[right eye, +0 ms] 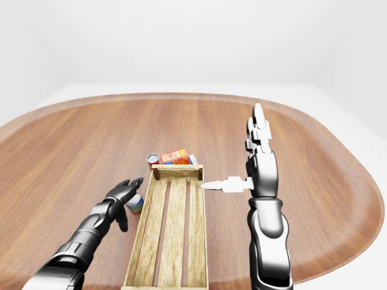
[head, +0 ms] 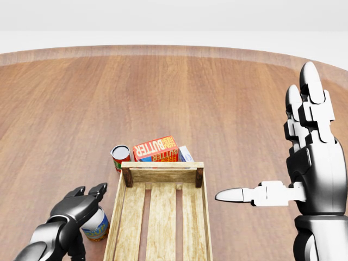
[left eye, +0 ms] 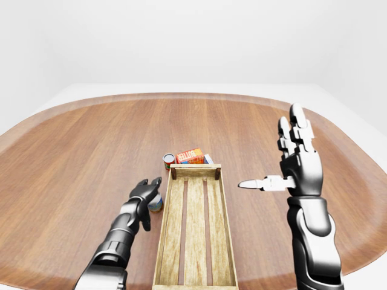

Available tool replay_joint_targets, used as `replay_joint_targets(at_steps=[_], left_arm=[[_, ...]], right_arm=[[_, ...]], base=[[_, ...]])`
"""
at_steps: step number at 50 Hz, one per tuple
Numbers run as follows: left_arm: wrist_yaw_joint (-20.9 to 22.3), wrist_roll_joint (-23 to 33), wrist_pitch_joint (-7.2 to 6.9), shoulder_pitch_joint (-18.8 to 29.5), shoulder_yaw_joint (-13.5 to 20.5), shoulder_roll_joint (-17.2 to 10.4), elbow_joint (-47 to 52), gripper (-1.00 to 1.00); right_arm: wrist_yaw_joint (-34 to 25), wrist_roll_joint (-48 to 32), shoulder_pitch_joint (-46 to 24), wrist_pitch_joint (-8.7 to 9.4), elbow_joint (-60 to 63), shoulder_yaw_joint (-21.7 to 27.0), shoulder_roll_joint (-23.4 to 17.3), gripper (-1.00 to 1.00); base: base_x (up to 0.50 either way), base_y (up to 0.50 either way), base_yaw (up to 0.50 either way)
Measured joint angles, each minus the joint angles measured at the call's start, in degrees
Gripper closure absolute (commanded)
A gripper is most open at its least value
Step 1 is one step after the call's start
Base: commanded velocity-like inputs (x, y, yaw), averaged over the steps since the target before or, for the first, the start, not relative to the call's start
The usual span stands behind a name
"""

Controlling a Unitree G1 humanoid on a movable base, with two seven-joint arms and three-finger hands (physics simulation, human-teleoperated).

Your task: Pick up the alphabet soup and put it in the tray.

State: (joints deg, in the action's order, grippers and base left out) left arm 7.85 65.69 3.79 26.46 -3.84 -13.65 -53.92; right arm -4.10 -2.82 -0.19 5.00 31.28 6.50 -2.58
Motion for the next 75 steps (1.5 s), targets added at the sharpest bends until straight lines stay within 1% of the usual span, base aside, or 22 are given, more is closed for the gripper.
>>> replay_joint_targets(at_steps=[16,30,41,42,43,59,75], left_arm=[[-3.69,-0.67,-0.04,3.89,-1.21,-0.11,-8.62,-1.0],[-5.08,-1.57,-0.17,7.25,-1.58,-0.35,-14.17,-1.0],[-5.46,-2.13,-0.56,9.37,-1.71,-0.5,-17.13,-1.0],[-5.48,-2.16,-0.59,9.53,-1.72,-0.49,-17.37,0.76],[-5.58,-2.2,-0.63,9.7,-1.71,-0.49,-17.58,1.0],[-5.76,-1.8,-1.44,10.67,-2.69,-0.12,-20.09,1.0],[-6.59,-1.83,-2.02,10.18,-2.9,-0.04,-20.63,1.0]], right_arm=[[-0.16,0.16,0.38,0.0,0.08,-0.18,0.15,-1.0],[-0.22,0.29,0.38,0.0,-0.2,-0.21,0.18,-1.0],[-0.15,0.4,0.42,0.0,-0.86,-0.37,0.23,-1.0],[-0.15,0.41,0.44,0.0,-0.92,-0.38,0.24,-1.0],[-0.14,0.42,0.46,0.0,-0.95,-0.39,0.24,-1.0],[-0.15,0.53,0.53,0.0,-1.83,-0.85,0.37,-1.0],[-0.23,0.95,0.38,0.0,-2.94,-0.99,0.36,-1.0]], base=[[0.0,0.0,0.0],[0.0,0.0,0.0],[0.0,0.0,0.0],[0.0,0.0,0.0],[0.0,0.0,0.0],[0.0,0.0,0.0],[0.0,0.0,0.0]])
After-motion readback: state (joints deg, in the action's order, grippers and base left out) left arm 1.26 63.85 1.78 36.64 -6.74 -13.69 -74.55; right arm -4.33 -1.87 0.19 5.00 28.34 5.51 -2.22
